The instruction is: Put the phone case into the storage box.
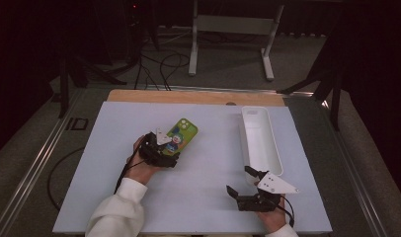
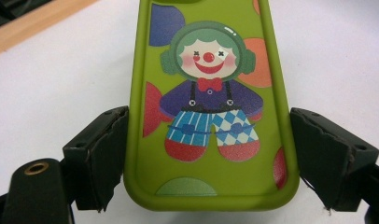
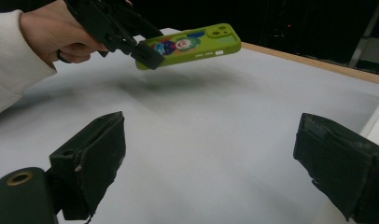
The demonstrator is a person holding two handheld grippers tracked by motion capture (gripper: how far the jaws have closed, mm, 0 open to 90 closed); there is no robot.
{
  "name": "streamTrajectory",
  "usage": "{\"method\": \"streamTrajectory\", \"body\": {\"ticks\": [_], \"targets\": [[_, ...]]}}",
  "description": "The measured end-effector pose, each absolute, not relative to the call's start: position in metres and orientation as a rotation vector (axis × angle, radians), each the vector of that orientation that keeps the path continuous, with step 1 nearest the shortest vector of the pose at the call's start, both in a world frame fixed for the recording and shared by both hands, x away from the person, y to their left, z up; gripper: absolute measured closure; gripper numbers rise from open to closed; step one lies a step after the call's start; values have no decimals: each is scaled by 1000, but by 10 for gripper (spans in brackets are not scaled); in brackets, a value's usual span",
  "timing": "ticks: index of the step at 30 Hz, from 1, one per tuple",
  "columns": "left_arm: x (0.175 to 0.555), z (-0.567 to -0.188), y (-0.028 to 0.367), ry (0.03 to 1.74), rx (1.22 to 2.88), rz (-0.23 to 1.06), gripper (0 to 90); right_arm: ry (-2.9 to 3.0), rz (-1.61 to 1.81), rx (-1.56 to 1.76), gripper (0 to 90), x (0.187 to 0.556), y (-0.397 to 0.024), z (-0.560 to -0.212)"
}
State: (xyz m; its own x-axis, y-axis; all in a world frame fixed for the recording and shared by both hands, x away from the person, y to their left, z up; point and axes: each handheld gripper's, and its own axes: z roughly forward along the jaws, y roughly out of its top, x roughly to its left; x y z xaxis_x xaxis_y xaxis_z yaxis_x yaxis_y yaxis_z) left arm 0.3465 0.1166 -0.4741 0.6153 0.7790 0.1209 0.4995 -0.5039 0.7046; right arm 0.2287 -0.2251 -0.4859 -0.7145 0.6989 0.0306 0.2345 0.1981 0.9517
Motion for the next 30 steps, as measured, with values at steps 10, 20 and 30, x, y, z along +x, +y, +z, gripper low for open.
{"method": "streamTrajectory", "body": {"ticks": [10,20,30], "targets": [[335,-474,120,977,2183,599,160,2071,1529,872,90,229,-225,-486],[321,-471,124,946,2155,631,160,2072,1529,873,90,229,-225,-486],[308,-467,128,903,2127,669,160,2074,1533,889,89,230,-224,-485]]}}
